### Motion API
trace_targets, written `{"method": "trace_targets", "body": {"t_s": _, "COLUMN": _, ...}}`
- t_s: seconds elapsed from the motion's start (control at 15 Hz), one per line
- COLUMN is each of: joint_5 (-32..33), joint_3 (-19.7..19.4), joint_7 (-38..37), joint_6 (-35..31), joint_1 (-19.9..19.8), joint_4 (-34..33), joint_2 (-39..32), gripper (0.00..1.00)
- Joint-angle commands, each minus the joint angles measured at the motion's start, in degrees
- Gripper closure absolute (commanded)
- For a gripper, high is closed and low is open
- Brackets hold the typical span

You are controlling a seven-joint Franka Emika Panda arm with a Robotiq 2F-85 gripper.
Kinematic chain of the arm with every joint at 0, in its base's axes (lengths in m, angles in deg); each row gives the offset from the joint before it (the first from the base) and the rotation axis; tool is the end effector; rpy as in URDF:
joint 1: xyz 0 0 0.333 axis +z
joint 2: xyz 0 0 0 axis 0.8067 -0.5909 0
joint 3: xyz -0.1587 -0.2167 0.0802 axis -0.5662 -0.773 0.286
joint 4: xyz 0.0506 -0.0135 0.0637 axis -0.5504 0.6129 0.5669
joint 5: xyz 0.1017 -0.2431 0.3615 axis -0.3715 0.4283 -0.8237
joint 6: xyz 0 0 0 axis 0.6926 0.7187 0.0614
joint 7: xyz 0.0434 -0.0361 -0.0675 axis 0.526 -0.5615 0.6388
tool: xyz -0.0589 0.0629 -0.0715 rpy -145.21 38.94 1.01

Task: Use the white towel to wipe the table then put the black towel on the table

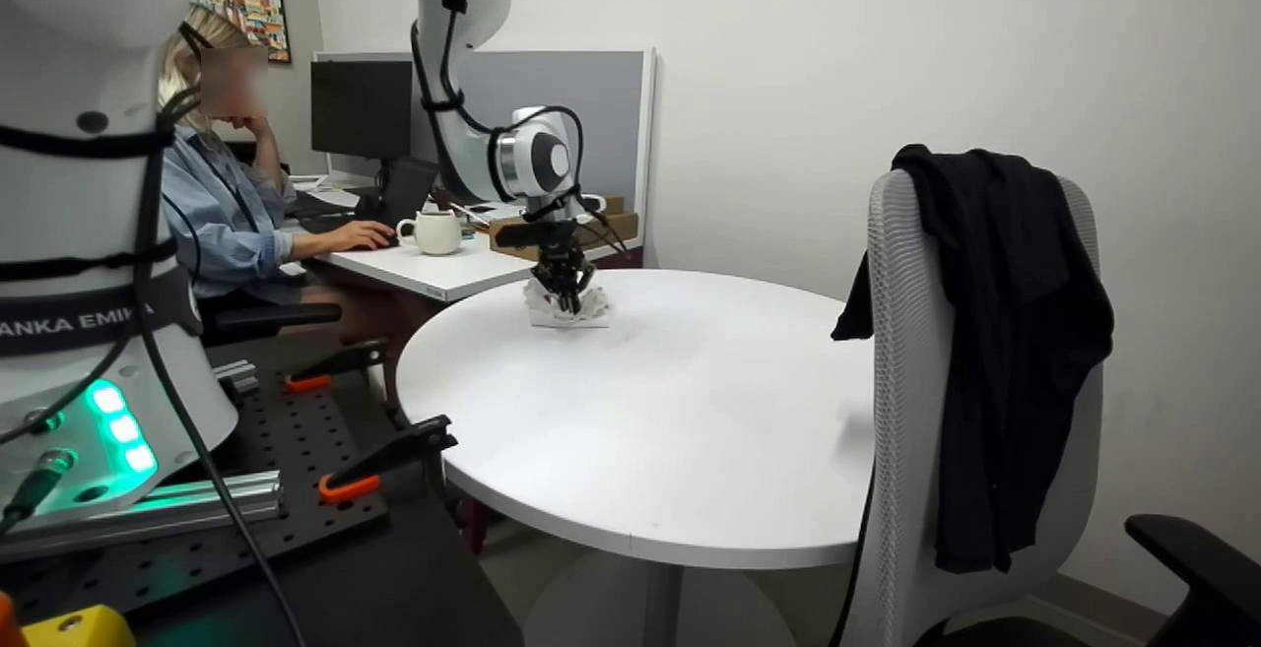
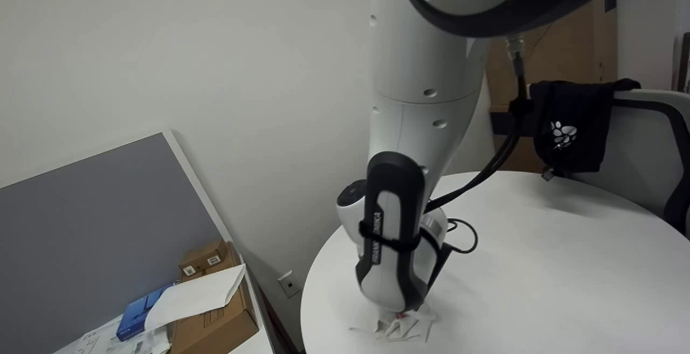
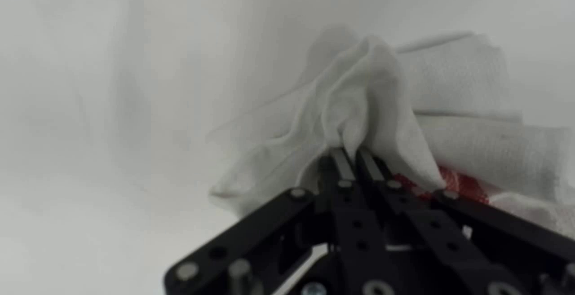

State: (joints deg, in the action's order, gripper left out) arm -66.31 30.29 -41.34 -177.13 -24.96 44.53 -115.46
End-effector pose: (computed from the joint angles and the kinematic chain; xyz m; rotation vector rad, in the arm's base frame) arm 0.5515 0.2418 0.0163 2.8751 0.7964 0.2099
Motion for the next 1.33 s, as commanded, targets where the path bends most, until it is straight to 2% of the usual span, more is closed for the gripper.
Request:
{"method": "trace_targets", "body": {"t_s": 0.0, "joint_5": -1.4, "joint_3": -1.3, "joint_7": 1.6, "joint_6": -4.9, "joint_1": -8.3, "joint_4": 5.4, "joint_2": 2.4, "gripper": 0.98}}
{"method": "trace_targets", "body": {"t_s": 0.6, "joint_5": -5.2, "joint_3": -0.7, "joint_7": 16.9, "joint_6": -12.0, "joint_1": -35.9, "joint_4": 12.4, "joint_2": 3.0, "gripper": 0.98}}
{"method": "trace_targets", "body": {"t_s": 0.8, "joint_5": -4.2, "joint_3": -1.1, "joint_7": 21.1, "joint_6": -15.0, "joint_1": -40.8, "joint_4": 17.7, "joint_2": 4.7, "gripper": 0.98}}
{"method": "trace_targets", "body": {"t_s": 0.93, "joint_5": -3.4, "joint_3": -0.5, "joint_7": 23.8, "joint_6": -17.6, "joint_1": -42.8, "joint_4": 22.5, "joint_2": 6.5, "gripper": 0.98}}
{"method": "trace_targets", "body": {"t_s": 1.13, "joint_5": -1.6, "joint_3": 0.8, "joint_7": 27.5, "joint_6": -21.7, "joint_1": -43.6, "joint_4": 29.6, "joint_2": 9.2, "gripper": 0.98}}
{"method": "trace_targets", "body": {"t_s": 1.27, "joint_5": -0.2, "joint_3": 1.7, "joint_7": 29.4, "joint_6": -23.8, "joint_1": -42.6, "joint_4": 33.4, "joint_2": 10.6, "gripper": 0.98}}
